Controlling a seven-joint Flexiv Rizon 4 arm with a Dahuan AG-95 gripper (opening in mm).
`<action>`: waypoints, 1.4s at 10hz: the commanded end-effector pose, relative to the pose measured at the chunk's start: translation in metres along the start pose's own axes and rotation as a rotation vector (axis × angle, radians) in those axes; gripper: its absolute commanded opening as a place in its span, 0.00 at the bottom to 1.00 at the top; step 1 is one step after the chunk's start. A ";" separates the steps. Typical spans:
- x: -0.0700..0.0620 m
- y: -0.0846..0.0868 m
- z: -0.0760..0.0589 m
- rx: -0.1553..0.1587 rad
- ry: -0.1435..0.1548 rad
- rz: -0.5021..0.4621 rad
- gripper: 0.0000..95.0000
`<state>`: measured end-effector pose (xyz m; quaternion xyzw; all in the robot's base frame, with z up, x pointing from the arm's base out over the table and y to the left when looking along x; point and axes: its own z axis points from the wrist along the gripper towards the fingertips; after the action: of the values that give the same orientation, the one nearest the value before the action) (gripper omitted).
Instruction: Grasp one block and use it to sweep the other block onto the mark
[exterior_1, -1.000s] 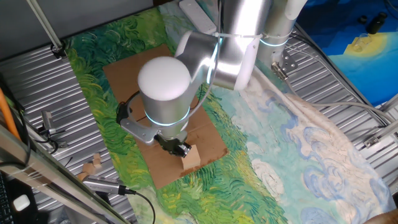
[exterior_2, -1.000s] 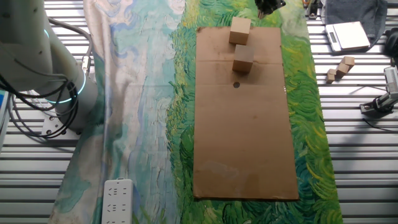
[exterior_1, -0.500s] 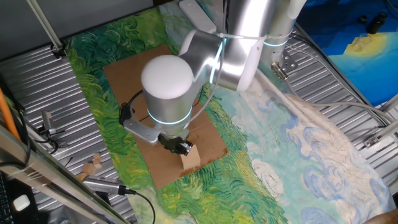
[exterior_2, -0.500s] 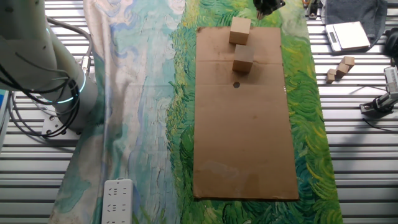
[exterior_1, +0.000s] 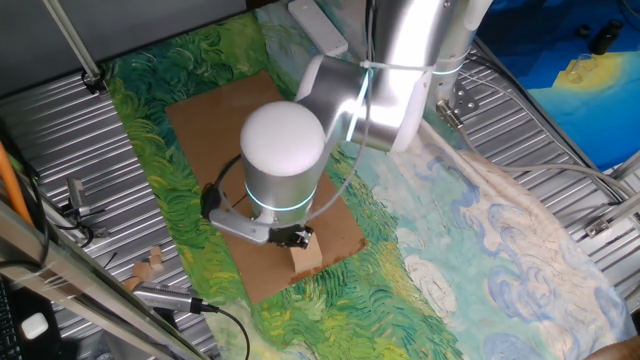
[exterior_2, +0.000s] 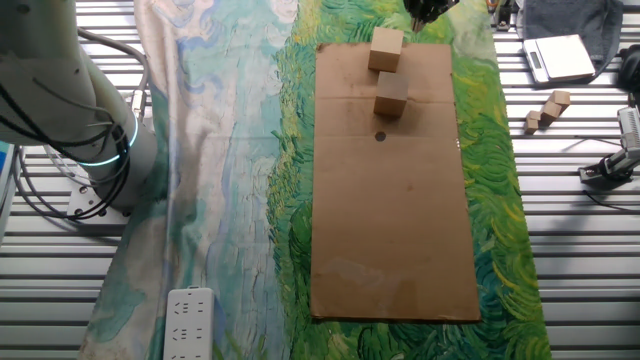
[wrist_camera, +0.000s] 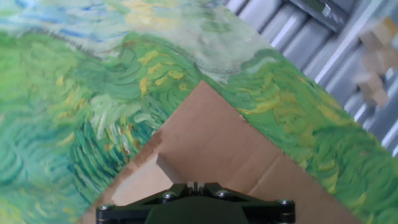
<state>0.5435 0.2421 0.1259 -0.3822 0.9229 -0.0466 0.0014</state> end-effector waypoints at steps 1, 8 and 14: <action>0.002 0.000 -0.001 -0.007 -0.026 -0.125 0.00; 0.002 0.000 -0.001 -0.037 -0.065 -0.233 0.00; -0.025 0.039 -0.005 -0.039 -0.056 -0.423 0.80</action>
<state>0.5332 0.2844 0.1286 -0.5491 0.8355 -0.0179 0.0093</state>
